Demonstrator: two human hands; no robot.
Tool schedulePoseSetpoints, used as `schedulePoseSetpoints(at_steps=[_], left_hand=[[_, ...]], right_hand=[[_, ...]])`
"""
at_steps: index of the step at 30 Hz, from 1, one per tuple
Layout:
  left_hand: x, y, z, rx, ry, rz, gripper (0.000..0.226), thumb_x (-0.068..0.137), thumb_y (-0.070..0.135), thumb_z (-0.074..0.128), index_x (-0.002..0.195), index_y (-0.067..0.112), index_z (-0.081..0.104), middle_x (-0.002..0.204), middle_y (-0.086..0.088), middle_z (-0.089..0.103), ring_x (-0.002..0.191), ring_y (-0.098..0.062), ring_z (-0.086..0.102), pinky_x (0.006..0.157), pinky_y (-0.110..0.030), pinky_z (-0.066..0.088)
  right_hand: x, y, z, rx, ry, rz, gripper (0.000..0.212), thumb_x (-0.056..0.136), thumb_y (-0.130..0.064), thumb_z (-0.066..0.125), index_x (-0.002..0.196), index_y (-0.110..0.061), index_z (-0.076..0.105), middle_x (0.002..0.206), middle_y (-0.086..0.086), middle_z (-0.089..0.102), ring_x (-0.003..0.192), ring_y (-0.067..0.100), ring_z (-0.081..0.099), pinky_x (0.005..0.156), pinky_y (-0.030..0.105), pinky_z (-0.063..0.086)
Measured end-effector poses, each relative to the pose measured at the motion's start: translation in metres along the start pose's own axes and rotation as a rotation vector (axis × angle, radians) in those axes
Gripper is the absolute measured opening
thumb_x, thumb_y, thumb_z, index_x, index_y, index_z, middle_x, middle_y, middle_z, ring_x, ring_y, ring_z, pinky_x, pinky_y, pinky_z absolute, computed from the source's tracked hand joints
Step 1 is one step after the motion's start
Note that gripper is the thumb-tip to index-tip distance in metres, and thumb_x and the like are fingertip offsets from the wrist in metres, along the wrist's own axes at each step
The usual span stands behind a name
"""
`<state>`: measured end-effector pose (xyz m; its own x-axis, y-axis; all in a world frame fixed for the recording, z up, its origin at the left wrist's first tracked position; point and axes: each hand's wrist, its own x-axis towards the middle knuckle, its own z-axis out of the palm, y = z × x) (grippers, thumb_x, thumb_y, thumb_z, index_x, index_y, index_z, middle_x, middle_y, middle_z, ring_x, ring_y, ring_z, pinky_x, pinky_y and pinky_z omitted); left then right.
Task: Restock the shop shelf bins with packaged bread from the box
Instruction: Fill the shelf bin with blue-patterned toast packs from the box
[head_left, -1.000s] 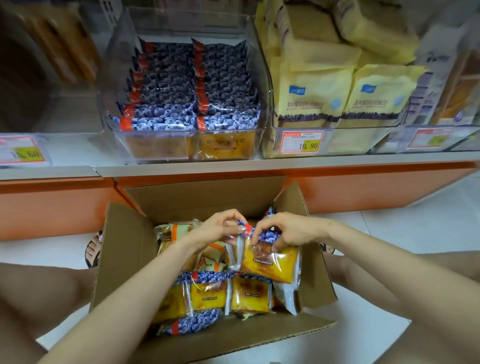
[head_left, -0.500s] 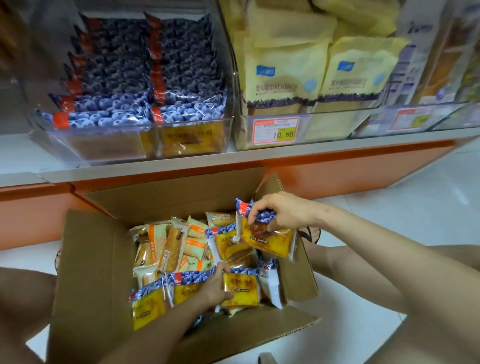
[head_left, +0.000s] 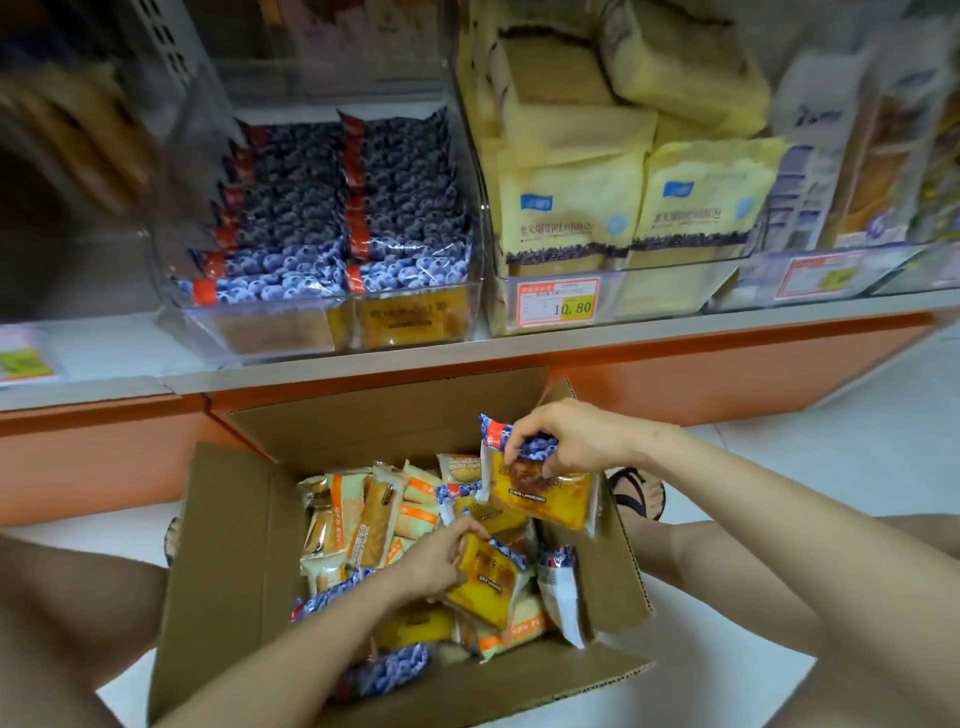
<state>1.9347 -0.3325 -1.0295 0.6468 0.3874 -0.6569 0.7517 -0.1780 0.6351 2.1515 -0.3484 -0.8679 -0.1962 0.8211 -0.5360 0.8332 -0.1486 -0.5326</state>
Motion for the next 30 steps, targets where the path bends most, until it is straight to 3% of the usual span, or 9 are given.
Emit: schedulePoseSetpoints(at_steps=[3,7,10,14,18,22,24,27,30], left_hand=[[-0.024,0.020,-0.030,0.023,0.007,0.034,0.052,0.084,0.000,0.059,0.113,0.041,0.044,0.109,-0.002,0.046,0.078,-0.021,0.057,0.060,-0.032,0.050],[-0.073,0.044,-0.075,0.051,0.020,0.148,0.056,0.075,0.006,0.060,0.106,0.051,0.045,0.122,-0.009,0.054,0.099,-0.020,0.057,0.078,-0.038,0.053],[-0.116,0.056,-0.108,0.109,0.082,0.207,0.053,0.074,0.009,0.058,0.106,0.050,0.045,0.116,-0.015,0.058,0.088,-0.020,0.057,0.071,-0.033,0.048],[-0.173,0.071,-0.145,-0.060,0.167,0.311,0.050,0.084,-0.005,0.056,0.118,0.030,0.047,0.120,-0.002,0.055,0.107,-0.015,0.059,0.073,-0.025,0.053],[-0.211,0.080,-0.184,-0.151,0.385,0.363,0.047,0.085,-0.011,0.056,0.120,0.019,0.048,0.121,0.005,0.051,0.098,0.000,0.059,0.071,-0.019,0.051],[-0.221,0.077,-0.234,-0.183,0.650,0.432,0.047,0.071,0.008,0.065,0.108,0.035,0.057,0.117,0.018,0.056,0.108,0.000,0.052,0.084,-0.021,0.044],[-0.216,0.078,-0.259,-0.221,0.750,0.430,0.046,0.074,0.006,0.068,0.107,0.037,0.057,0.122,0.011,0.053,0.111,-0.010,0.051,0.087,-0.029,0.046],[-0.199,0.089,-0.296,-0.250,0.905,0.404,0.046,0.078,-0.002,0.067,0.111,0.027,0.052,0.119,0.000,0.049,0.107,-0.016,0.049,0.078,-0.020,0.044],[-0.175,0.106,-0.330,-0.250,1.029,0.390,0.039,0.073,0.010,0.068,0.105,0.024,0.049,0.094,0.003,0.055,0.086,-0.013,0.053,0.062,-0.010,0.042]], right_hand=[[-0.006,-0.013,-0.010,-0.016,0.046,-0.029,0.038,0.082,-0.003,0.068,0.109,-0.031,0.067,0.117,-0.010,0.052,0.109,0.012,0.048,0.084,0.027,0.044],[-0.018,-0.033,-0.026,0.019,0.112,-0.091,0.040,0.079,-0.003,0.071,0.103,-0.035,0.067,0.119,-0.009,0.058,0.109,0.012,0.052,0.090,0.030,0.047],[-0.033,-0.051,-0.044,0.095,0.167,-0.162,0.041,0.078,0.000,0.071,0.101,-0.034,0.066,0.112,-0.011,0.062,0.104,0.007,0.056,0.084,0.018,0.046],[-0.056,-0.076,-0.074,0.199,0.273,-0.270,0.042,0.077,0.003,0.072,0.099,-0.033,0.067,0.104,-0.026,0.060,0.097,-0.012,0.054,0.082,0.007,0.041],[-0.065,-0.096,-0.096,0.298,0.435,-0.356,0.042,0.077,0.005,0.071,0.097,-0.032,0.068,0.102,-0.027,0.062,0.094,-0.016,0.055,0.077,0.004,0.041],[-0.053,-0.112,-0.109,0.443,0.600,-0.399,0.043,0.078,0.006,0.070,0.094,-0.034,0.068,0.101,-0.021,0.065,0.095,-0.008,0.059,0.076,0.009,0.047],[-0.043,-0.117,-0.112,0.468,0.686,-0.402,0.043,0.078,0.006,0.070,0.094,-0.034,0.068,0.105,-0.016,0.066,0.100,0.000,0.060,0.080,0.013,0.048],[-0.033,-0.121,-0.118,0.517,0.750,-0.389,0.045,0.078,0.007,0.069,0.092,-0.036,0.068,0.105,-0.014,0.065,0.100,0.005,0.060,0.076,0.015,0.047],[-0.024,-0.123,-0.120,0.499,0.737,-0.369,0.045,0.078,0.007,0.069,0.090,-0.037,0.068,0.105,-0.016,0.065,0.099,0.002,0.059,0.074,0.014,0.047]])
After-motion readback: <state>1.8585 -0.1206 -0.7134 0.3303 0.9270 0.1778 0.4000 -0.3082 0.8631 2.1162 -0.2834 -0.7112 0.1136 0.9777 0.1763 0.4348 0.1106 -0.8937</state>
